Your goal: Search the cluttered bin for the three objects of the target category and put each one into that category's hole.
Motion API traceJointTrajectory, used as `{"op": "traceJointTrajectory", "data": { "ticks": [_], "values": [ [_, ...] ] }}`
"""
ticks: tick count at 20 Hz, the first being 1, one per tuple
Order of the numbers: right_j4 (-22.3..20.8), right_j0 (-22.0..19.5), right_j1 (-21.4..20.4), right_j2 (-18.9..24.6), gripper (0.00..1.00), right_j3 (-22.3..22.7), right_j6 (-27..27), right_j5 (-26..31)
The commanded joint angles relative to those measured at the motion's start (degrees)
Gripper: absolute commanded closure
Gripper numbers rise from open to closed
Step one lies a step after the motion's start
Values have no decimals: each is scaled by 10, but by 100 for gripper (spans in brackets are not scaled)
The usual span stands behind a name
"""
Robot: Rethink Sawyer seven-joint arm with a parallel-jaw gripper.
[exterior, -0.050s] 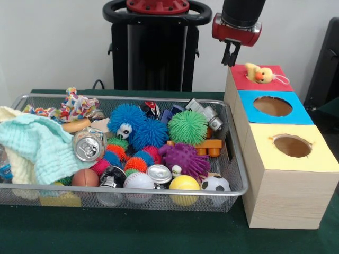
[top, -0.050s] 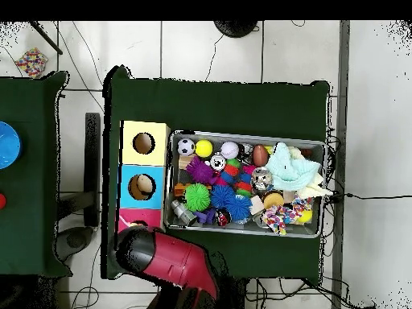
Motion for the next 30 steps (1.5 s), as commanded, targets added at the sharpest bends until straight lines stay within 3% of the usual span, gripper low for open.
{"op": "traceJointTrajectory", "data": {
  "ticks": [1,14,30],
  "values": [
    [38,-11,-5,54,100,9,144,9],
    [57,47,3,30,100,-12,202,29],
    [79,20,8,72,100,12,184,-15]
  ]
}}
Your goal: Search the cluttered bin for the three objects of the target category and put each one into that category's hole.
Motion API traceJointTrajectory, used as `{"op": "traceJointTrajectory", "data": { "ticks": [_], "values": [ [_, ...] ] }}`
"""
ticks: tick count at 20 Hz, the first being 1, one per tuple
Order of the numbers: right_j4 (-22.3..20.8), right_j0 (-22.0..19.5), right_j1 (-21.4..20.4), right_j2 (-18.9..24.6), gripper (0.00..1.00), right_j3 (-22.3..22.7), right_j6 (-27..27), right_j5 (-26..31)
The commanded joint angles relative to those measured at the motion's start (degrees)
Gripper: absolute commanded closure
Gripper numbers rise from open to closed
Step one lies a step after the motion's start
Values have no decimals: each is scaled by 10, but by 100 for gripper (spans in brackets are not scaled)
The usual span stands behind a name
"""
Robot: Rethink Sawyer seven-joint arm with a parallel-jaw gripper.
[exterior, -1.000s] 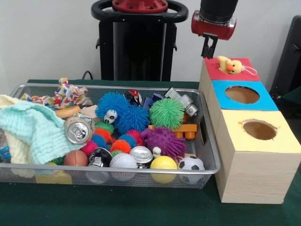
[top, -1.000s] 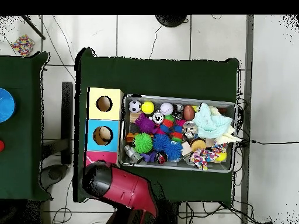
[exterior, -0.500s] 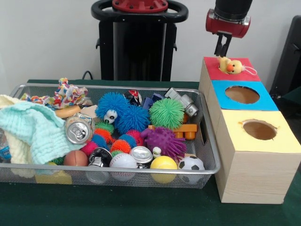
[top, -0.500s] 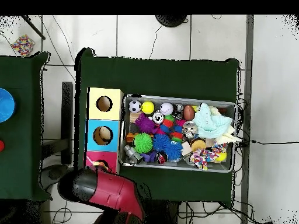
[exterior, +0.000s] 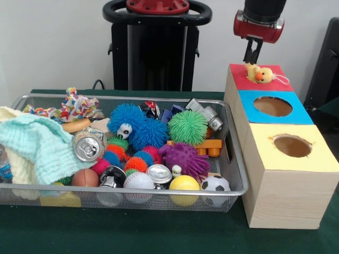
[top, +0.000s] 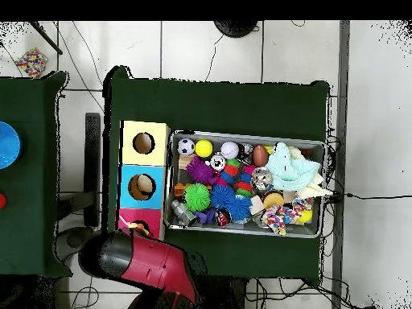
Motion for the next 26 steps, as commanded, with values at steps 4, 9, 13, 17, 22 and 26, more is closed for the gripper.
{"op": "traceJointTrajectory", "data": {
  "ticks": [4,9,13,17,22,26],
  "values": [
    [59,-34,12,81,100,24,136,-23],
    [82,-38,7,98,100,36,137,-29],
    [89,-36,5,100,100,39,136,-29],
    [90,-40,8,99,100,38,132,-29],
    [89,-43,16,103,100,41,126,-37],
    [69,-40,32,93,100,42,119,-35]
  ]
}}
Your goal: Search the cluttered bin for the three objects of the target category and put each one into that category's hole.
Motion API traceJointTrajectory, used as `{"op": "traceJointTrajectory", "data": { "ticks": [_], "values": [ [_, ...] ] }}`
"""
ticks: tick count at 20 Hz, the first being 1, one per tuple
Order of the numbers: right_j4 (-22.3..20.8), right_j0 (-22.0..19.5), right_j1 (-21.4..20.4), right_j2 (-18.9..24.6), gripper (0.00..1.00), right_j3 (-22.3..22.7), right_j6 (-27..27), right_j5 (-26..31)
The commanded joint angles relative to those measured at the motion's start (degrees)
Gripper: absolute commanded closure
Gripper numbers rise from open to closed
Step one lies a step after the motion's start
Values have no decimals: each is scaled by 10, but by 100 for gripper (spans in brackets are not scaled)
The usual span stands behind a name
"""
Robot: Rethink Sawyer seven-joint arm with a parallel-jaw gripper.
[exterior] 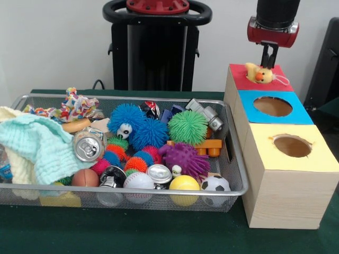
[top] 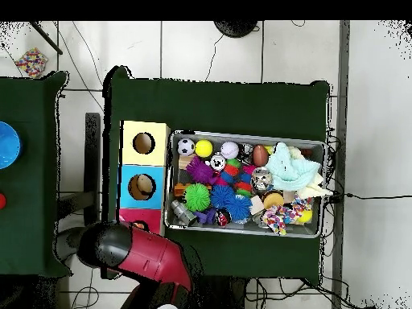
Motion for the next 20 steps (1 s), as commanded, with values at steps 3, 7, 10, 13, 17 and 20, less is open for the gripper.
{"op": "traceJointTrajectory", "data": {
  "ticks": [3,7,10,13,17,20],
  "values": [
    [2,-22,38,41,100,38,111,-43],
    [4,-28,41,51,100,50,102,-67],
    [7,-33,39,60,100,63,98,-83],
    [9,-36,39,68,100,67,99,-96],
    [6,-43,43,76,100,69,99,-110],
    [9,-60,48,99,100,84,94,-138]
  ]
}}
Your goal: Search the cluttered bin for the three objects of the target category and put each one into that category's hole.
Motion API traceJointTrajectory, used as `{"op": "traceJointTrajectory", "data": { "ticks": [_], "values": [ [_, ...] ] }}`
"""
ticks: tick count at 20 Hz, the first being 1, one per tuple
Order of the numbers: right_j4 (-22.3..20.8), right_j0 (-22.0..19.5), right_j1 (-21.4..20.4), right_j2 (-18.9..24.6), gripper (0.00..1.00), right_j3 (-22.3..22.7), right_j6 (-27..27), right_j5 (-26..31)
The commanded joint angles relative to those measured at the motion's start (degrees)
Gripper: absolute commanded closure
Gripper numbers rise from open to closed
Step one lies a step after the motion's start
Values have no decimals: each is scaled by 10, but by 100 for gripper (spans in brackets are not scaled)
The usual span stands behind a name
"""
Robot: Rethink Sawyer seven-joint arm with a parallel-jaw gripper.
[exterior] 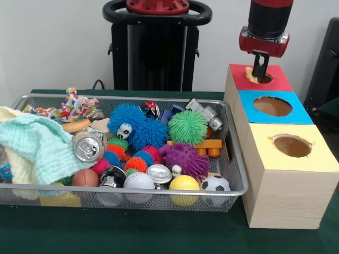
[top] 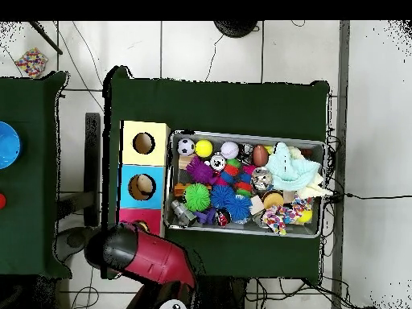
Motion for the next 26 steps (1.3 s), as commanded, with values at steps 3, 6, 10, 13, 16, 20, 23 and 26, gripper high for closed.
{"op": "traceJointTrajectory", "data": {
  "ticks": [3,6,10,13,16,20,23,26],
  "values": [
    [6,-69,44,109,100,73,88,-113],
    [-7,-90,52,128,100,79,87,-137],
    [-17,-90,59,125,100,73,94,-136],
    [-21,-81,59,109,100,65,97,-127],
    [-26,-67,47,84,100,54,96,-90],
    [-26,-71,31,86,100,60,101,-84],
    [-27,-64,19,78,100,60,107,-75],
    [-24,-60,1,73,100,53,114,-52]
  ]
}}
